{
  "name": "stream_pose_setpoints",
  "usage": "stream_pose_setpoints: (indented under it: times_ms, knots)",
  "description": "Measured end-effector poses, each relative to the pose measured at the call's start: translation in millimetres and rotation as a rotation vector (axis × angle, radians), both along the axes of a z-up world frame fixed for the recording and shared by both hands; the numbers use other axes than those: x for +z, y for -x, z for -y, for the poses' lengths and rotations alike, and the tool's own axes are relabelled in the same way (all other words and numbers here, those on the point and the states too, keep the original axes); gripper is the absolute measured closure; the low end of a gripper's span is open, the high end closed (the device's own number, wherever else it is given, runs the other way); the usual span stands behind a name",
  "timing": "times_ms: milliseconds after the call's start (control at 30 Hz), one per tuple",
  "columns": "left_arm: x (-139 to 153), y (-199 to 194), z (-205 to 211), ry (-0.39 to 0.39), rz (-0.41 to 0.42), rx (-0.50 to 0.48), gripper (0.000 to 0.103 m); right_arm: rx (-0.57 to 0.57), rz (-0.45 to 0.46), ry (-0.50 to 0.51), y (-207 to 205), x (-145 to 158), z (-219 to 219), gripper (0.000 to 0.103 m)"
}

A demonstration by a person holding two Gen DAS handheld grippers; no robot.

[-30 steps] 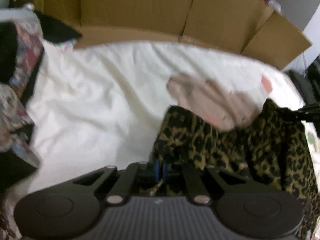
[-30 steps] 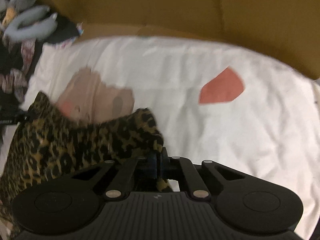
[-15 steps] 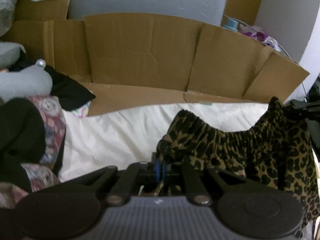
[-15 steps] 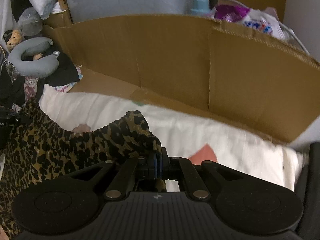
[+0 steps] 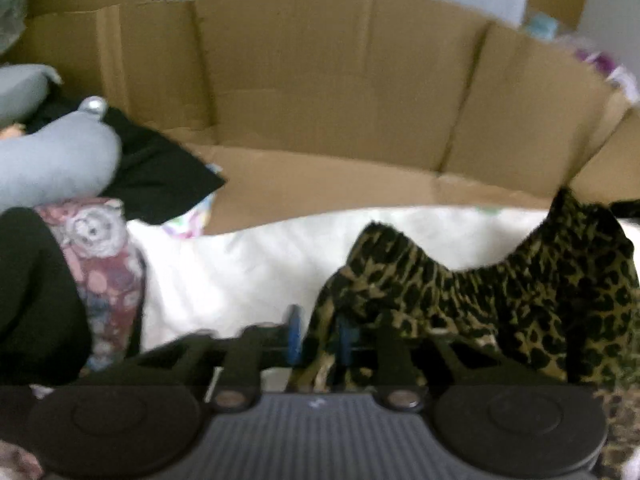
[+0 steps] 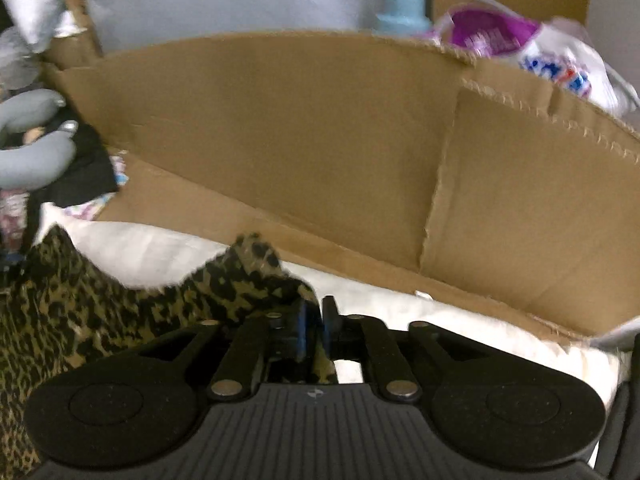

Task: Fold clothes
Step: 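Lay the leopard garment flat on the blanket and open both tools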

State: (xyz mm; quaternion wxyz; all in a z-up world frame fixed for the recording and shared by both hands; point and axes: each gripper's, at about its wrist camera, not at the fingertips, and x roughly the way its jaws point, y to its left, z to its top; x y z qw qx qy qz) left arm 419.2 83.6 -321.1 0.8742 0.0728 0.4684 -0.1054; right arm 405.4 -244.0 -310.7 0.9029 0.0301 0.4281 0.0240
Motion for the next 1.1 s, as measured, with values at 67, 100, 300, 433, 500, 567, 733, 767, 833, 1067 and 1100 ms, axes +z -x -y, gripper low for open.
stream_pose_setpoints:
  times_ms: [67, 100, 300, 433, 500, 567, 733, 767, 833, 1067, 1100]
  knots:
    - [2.8, 2.1, 2.7, -0.018, 0.025, -0.001, 0.054, -0.023, 0.013, -0.013, 5.2, 3.7, 3.5, 0.052]
    - [4.9, 3.1, 2.9, -0.010, 0.027, 0.000, 0.053, -0.007, 0.024, -0.011, 9.1, 6.1, 3.2, 0.042]
    - [15.6, 13.7, 7.8, 0.024, 0.012, -0.002, 0.052, 0.042, 0.015, -0.022, 35.9, 11.4, 7.1, 0.040]
    - [22.8, 30.9, 15.7, 0.056, -0.007, -0.024, 0.052, 0.043, -0.025, -0.109, 61.9, 13.6, 21.7, 0.040]
    - [26.7, 41.8, 19.3, 0.069, -0.020, -0.031, 0.052, 0.075, -0.034, -0.099, 81.4, 15.1, 22.3, 0.040]
    - [31.9, 54.7, 23.3, 0.074, -0.030, -0.036, 0.052, 0.086, -0.037, -0.105, 100.3, 17.7, 26.5, 0.040]
    - [48.7, 90.1, 32.0, 0.095, -0.033, -0.060, 0.049, 0.093, -0.026, -0.127, 151.7, 19.6, 34.9, 0.040]
    - [50.6, 97.0, 33.2, 0.101, -0.041, -0.067, 0.049, 0.098, -0.023, -0.122, 162.8, 19.1, 34.8, 0.040]
    - [53.8, 111.3, 36.6, 0.104, -0.053, -0.076, 0.049, 0.109, -0.018, -0.117, 183.5, 16.8, 35.2, 0.040]
    - [59.3, 174.2, 50.1, 0.271, -0.078, -0.030, 0.036, 0.186, -0.021, -0.059, 236.3, -6.8, 28.2, 0.040]
    - [57.5, 182.5, 53.6, 0.298, -0.082, -0.029, 0.036, 0.182, -0.024, -0.059, 241.2, -10.2, 28.1, 0.040]
